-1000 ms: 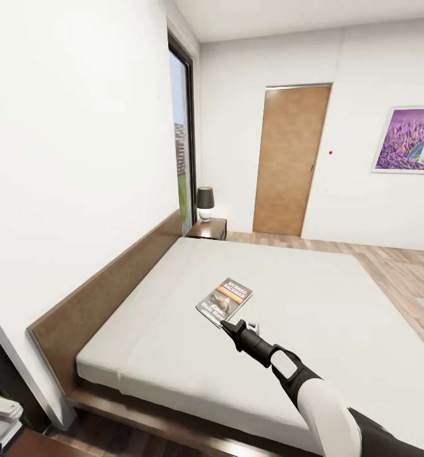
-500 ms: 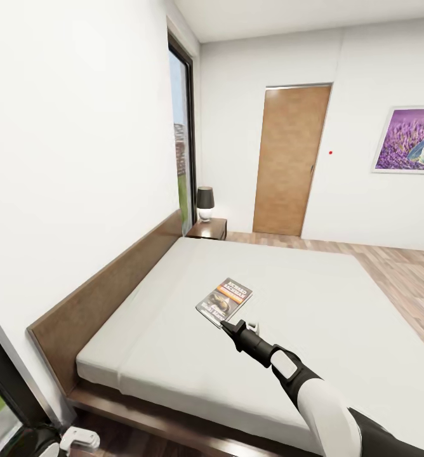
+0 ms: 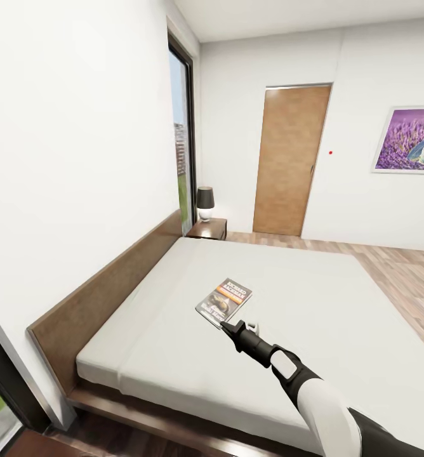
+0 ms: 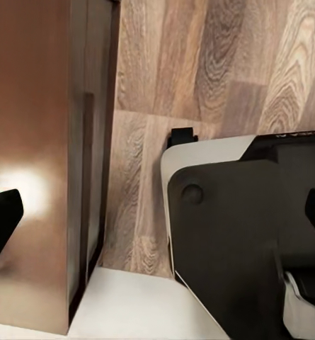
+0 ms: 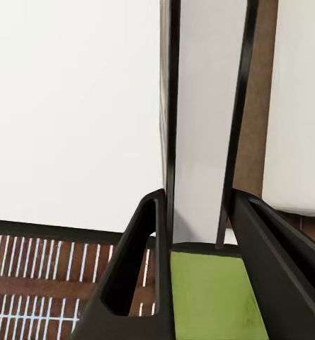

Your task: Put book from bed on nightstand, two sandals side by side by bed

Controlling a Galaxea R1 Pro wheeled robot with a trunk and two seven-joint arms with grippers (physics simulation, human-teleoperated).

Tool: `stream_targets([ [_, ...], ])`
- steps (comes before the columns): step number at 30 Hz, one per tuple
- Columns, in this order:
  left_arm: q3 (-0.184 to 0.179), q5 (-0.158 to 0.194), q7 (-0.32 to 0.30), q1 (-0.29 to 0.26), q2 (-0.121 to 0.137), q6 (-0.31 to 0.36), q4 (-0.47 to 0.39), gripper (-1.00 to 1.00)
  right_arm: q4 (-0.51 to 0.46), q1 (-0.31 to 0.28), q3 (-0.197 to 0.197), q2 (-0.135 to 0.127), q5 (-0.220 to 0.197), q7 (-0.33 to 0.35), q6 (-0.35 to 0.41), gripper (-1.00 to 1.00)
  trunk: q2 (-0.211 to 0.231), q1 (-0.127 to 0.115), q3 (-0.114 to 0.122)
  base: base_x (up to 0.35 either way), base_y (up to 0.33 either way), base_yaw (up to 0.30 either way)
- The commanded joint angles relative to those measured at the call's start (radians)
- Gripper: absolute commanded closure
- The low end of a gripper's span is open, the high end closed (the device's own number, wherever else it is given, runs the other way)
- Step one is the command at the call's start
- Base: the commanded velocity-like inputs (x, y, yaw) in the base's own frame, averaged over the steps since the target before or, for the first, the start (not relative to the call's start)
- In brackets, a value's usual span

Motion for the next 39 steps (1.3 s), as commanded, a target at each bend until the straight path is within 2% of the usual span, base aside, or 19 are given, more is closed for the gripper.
stream_targets([
  [1,-0.005,0.009,0.010,-0.001,-0.008,-0.014,0.020,-1.00,-0.001,0.000,-0.001,0.000,-0.007,0.000,0.008,1.00,-0.002,0.001,-0.002,0.000,0.000,0.000],
  [3,-0.005,0.006,0.010,-0.002,-0.030,-0.054,0.075,-1.00,-0.001,0.000,-0.001,0.001,-0.006,-0.002,0.008,1.00,-0.002,0.001,-0.002,0.000,0.000,0.000],
  [5,-0.005,0.005,0.011,-0.002,-0.039,-0.077,0.101,-1.00,-0.001,0.000,-0.001,0.001,-0.006,-0.003,0.008,1.00,-0.002,0.001,-0.002,0.000,0.000,0.000],
  [11,-0.006,0.004,0.013,-0.001,-0.052,-0.140,0.136,-1.00,0.000,0.000,-0.001,0.001,-0.006,-0.005,0.008,1.00,-0.002,0.001,-0.002,0.000,0.000,0.000],
  [15,-0.023,0.004,0.018,-0.001,-0.057,-0.174,0.144,-1.00,0.000,0.000,-0.002,0.001,-0.006,-0.007,0.008,1.00,-0.002,0.001,-0.002,0.000,0.000,0.001],
  [19,-0.043,0.005,0.050,-0.001,-0.064,-0.202,0.147,-1.00,0.001,0.000,-0.002,0.001,-0.006,-0.007,0.009,1.00,-0.002,0.001,-0.002,0.000,0.000,0.029],
  [25,-0.054,0.006,0.099,-0.001,-0.092,-0.243,0.173,-1.00,0.001,0.000,-0.002,0.001,-0.006,-0.007,0.009,1.00,-0.002,0.001,-0.002,0.000,0.000,0.023],
  [28,-0.057,0.006,0.118,-0.001,-0.122,-0.299,0.244,-1.00,0.000,0.000,-0.001,0.001,-0.006,-0.006,0.009,1.00,-0.002,0.001,-0.002,0.000,0.000,0.010],
  [34,-0.060,0.004,0.134,-0.001,-0.196,-0.452,0.440,-1.00,0.000,0.000,-0.001,0.001,-0.006,-0.006,0.009,1.00,-0.002,0.001,-0.002,0.000,0.000,0.004],
  [39,-0.060,0.003,0.138,-0.001,-0.227,-0.509,0.515,-1.00,0.001,0.000,-0.001,0.001,-0.006,-0.007,0.009,1.00,-0.002,0.001,-0.002,0.000,0.000,0.001],
])
